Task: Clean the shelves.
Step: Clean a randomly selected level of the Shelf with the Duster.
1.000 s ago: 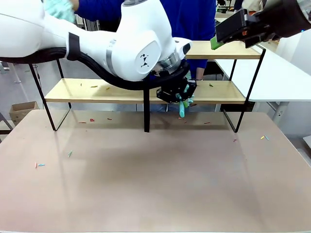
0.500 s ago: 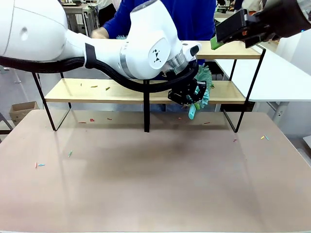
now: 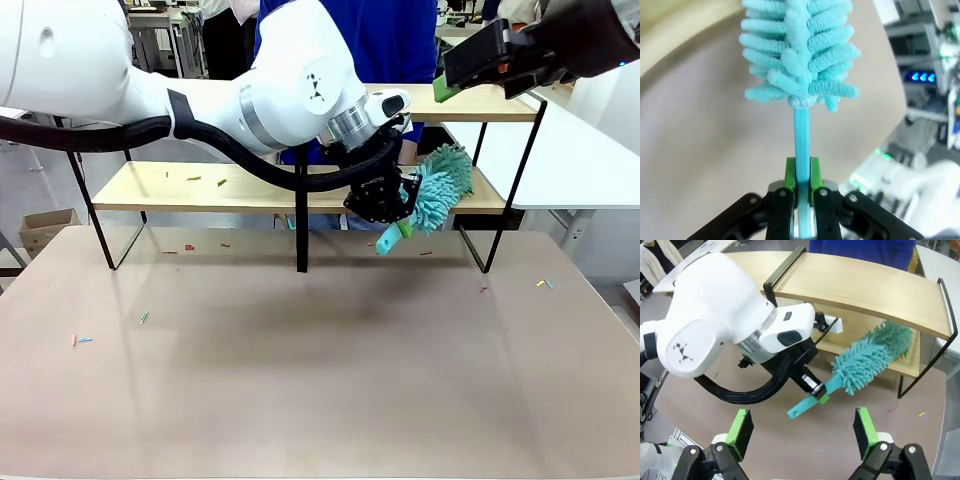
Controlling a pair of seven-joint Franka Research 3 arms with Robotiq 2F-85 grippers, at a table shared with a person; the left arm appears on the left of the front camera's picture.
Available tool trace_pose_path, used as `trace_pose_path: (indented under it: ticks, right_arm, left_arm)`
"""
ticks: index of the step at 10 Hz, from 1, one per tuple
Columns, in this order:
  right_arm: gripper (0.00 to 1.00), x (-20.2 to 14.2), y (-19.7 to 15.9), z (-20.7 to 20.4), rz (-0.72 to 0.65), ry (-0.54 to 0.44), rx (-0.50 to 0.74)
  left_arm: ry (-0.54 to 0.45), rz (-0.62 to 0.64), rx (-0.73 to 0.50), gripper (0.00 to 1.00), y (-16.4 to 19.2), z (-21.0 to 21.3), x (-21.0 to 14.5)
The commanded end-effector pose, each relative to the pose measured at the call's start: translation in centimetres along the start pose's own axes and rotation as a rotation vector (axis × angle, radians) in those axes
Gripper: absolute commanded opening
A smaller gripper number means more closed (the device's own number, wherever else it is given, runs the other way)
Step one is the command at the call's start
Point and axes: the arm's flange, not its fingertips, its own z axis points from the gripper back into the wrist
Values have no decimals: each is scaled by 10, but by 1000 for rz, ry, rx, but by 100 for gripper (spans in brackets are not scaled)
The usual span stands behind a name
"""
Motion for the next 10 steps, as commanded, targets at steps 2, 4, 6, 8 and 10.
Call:
trace_pose_path:
  ticks: [2,4,6,8,10]
  right_arm:
    - [100,1,-1,0,-3,-2,0]
    - [100,1,-1,0,-3,-2,0]
    - [100,1,-1,0,-3,-2,0]
    - [100,1,-1,0,-3,-2,0]
    - [100,1,-1,0,-3,-2,0]
  left_arm:
    - [242,-294,-136,13,23,43,-37]
    - [185,-315,-169,13,34,62,-57]
    - [166,-324,-171,13,35,63,-64]
    - [160,-323,-113,13,41,70,-78]
    - [73,-428,77,13,67,100,-152]
